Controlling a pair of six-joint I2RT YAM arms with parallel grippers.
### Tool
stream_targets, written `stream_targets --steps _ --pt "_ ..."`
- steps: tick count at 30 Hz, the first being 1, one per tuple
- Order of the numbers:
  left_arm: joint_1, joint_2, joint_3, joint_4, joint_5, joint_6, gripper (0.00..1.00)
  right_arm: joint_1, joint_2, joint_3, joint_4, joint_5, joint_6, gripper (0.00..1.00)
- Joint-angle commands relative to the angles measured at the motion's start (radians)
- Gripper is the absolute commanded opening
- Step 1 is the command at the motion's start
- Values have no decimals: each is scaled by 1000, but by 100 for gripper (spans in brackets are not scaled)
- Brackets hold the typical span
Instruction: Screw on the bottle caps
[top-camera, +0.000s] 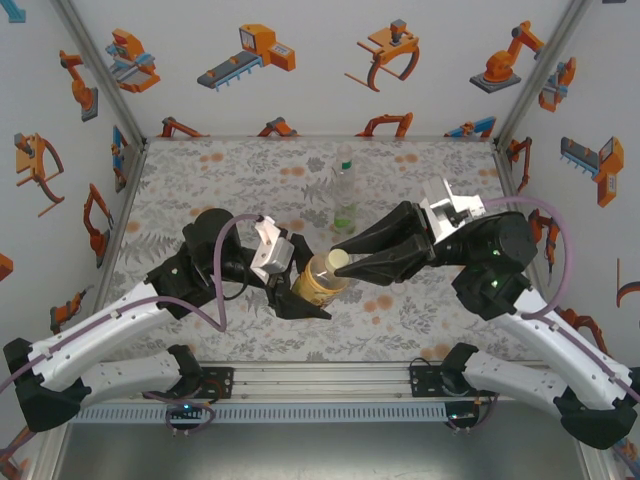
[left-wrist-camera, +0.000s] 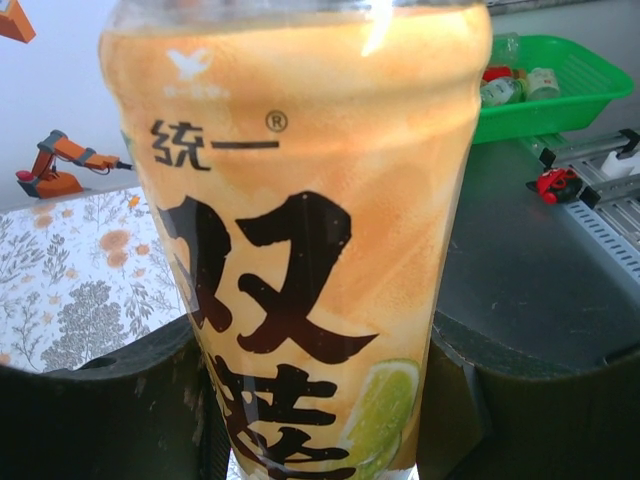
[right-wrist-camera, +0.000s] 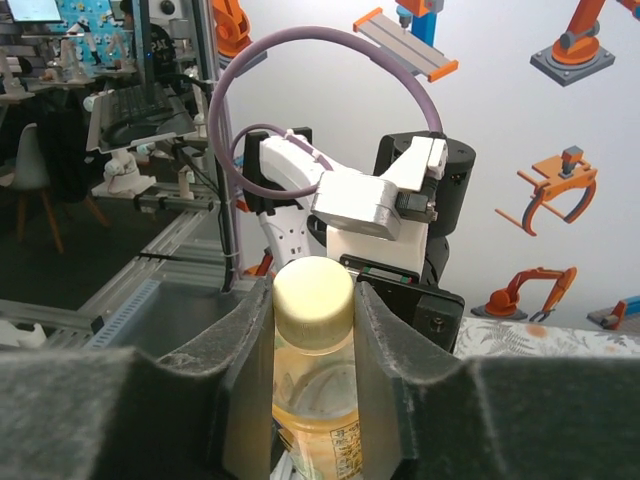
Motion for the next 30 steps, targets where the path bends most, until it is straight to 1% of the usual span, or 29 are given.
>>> stream_targets --steps 1,3,4,7,9,13,18,23,25,26,27,28,30 --pt "-5 6 27 12 7 13 0 0 -17 -20 7 56 -8 14" --pt "-5 5 28 -16 -18 33 0 0 -24 -23 -45 105 -28 2" --pt "-5 5 27 -27 -37 44 0 0 -27 -25 -76 130 -37 0" --pt "-5 3 22 -61 -112 71 0 -1 -38 -32 -150 199 -60 0" --pt "-5 2 21 -85 -186 85 0 0 -45 -41 -177 247 -61 0" --pt "-5 4 16 -147 -371 106 0 0 -52 -57 -240 372 -46 0" --pt "-4 20 24 -198 -523 105 0 34 -32 -51 -316 535 -22 0" --pt "-5 54 53 -271 -622 93 0 107 7 -24 -384 673 -33 0" --pt "-4 67 71 -308 -682 80 0 158 21 2 -454 783 -49 0" --pt "-5 70 75 -320 -696 79 0 173 27 13 -474 807 -59 0" --pt "-5 68 75 -326 -709 78 0 196 34 28 -510 859 -64 0" --pt "-5 62 70 -325 -708 80 0 217 40 41 -531 891 -75 0" --pt "-5 38 48 -298 -658 93 0 231 39 48 -534 898 -104 0"
